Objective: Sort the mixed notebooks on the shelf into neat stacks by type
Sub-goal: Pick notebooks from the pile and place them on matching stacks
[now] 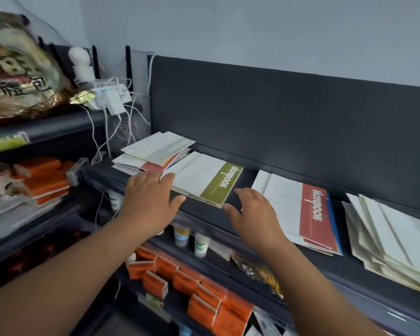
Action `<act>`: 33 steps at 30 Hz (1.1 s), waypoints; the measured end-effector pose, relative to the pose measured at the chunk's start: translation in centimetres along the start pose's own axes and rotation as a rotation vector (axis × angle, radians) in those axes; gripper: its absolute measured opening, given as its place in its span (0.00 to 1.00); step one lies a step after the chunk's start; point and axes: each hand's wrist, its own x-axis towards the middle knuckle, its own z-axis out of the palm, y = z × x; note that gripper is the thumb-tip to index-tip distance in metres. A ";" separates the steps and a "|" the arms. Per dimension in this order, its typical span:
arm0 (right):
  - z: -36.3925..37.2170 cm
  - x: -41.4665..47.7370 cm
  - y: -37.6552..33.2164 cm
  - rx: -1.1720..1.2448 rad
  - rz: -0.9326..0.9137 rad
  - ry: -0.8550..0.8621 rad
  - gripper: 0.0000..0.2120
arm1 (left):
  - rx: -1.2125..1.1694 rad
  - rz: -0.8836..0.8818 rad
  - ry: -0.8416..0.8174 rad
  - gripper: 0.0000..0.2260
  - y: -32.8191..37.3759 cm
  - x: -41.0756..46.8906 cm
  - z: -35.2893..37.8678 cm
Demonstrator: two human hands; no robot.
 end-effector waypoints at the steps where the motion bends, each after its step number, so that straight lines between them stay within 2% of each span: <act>1: 0.6 0.5 -0.7 0.006 0.001 -0.016 0.26 | -0.003 -0.002 -0.006 0.27 -1.0 0.3 0.1; 10: 3.9 7.6 -2.9 0.063 0.078 -0.101 0.26 | -0.056 -0.006 -0.031 0.25 -4.6 5.3 2.8; 17: 6.2 13.4 -1.8 0.140 0.215 -0.116 0.24 | -0.064 0.023 -0.154 0.24 -4.2 10.3 6.1; 21: 7.5 14.7 -0.5 0.108 0.305 -0.153 0.25 | -0.120 0.042 -0.245 0.25 -3.7 12.5 8.0; 28: 8.5 16.9 -0.3 -0.056 0.463 -0.194 0.32 | -0.085 0.148 -0.358 0.27 -3.8 17.2 10.9; 30: 9.0 17.2 -0.9 -0.060 0.485 -0.199 0.33 | -0.048 0.204 -0.401 0.28 -3.9 17.9 11.7; 33: 9.4 17.8 -1.6 0.019 0.546 -0.144 0.31 | -0.022 0.276 -0.380 0.28 -4.2 18.6 12.4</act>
